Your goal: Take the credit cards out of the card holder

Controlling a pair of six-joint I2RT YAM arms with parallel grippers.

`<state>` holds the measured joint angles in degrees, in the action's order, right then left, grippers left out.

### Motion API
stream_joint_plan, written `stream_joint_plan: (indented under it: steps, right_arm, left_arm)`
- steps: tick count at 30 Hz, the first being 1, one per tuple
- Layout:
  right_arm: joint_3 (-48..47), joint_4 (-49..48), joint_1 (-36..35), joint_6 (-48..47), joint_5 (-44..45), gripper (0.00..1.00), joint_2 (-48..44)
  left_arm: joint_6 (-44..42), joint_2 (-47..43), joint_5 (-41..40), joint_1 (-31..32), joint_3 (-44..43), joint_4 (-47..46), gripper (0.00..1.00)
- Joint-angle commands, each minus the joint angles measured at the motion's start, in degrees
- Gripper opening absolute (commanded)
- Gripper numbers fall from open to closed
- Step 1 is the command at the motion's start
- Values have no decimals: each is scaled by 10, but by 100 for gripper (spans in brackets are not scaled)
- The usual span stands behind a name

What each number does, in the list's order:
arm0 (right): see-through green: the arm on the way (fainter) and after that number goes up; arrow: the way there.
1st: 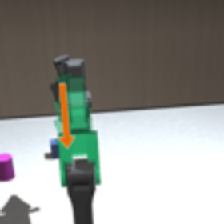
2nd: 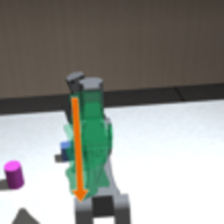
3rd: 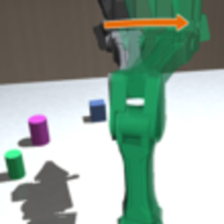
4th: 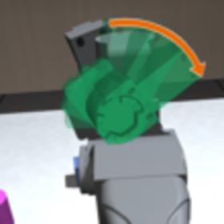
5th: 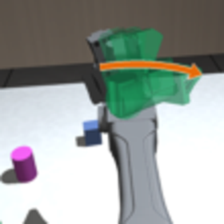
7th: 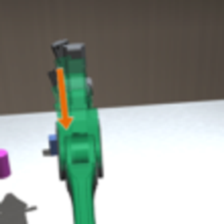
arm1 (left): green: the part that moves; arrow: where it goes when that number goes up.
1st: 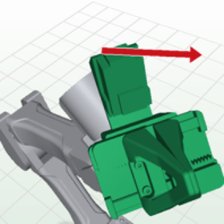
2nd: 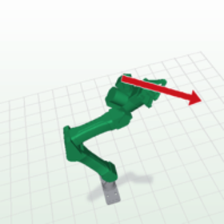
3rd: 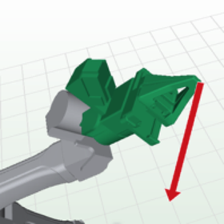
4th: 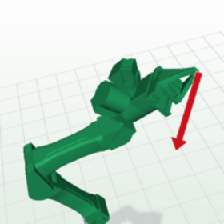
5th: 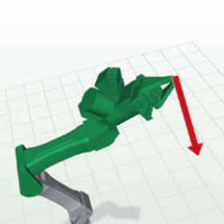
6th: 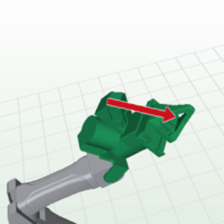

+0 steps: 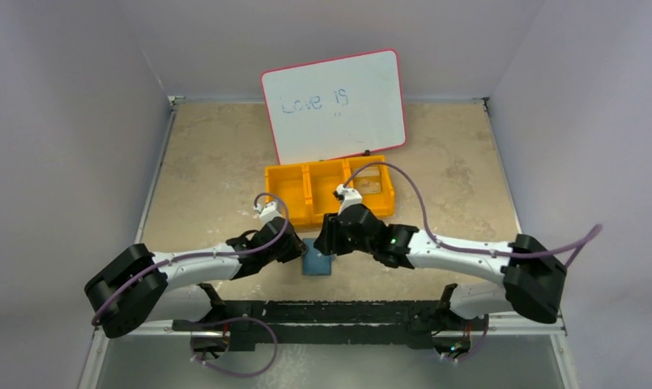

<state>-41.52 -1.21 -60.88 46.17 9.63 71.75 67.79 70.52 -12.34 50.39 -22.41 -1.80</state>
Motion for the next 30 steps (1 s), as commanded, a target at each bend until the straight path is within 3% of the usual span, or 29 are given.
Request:
stream_joint_plan:
  steps: [1, 17, 30]
  right_arm:
    - [-27, -60, 2, -10, -70, 47, 56]
    - [10, -14, 25, 59, -28, 45, 105]
    - [59, -163, 69, 60, -151, 46, 114]
  left_arm:
    - [-17, 1, 7, 2, -12, 24, 13]
    - [-16, -7, 4, 2, -9, 28, 14]
    - [-22, -2, 10, 2, -19, 30, 14]
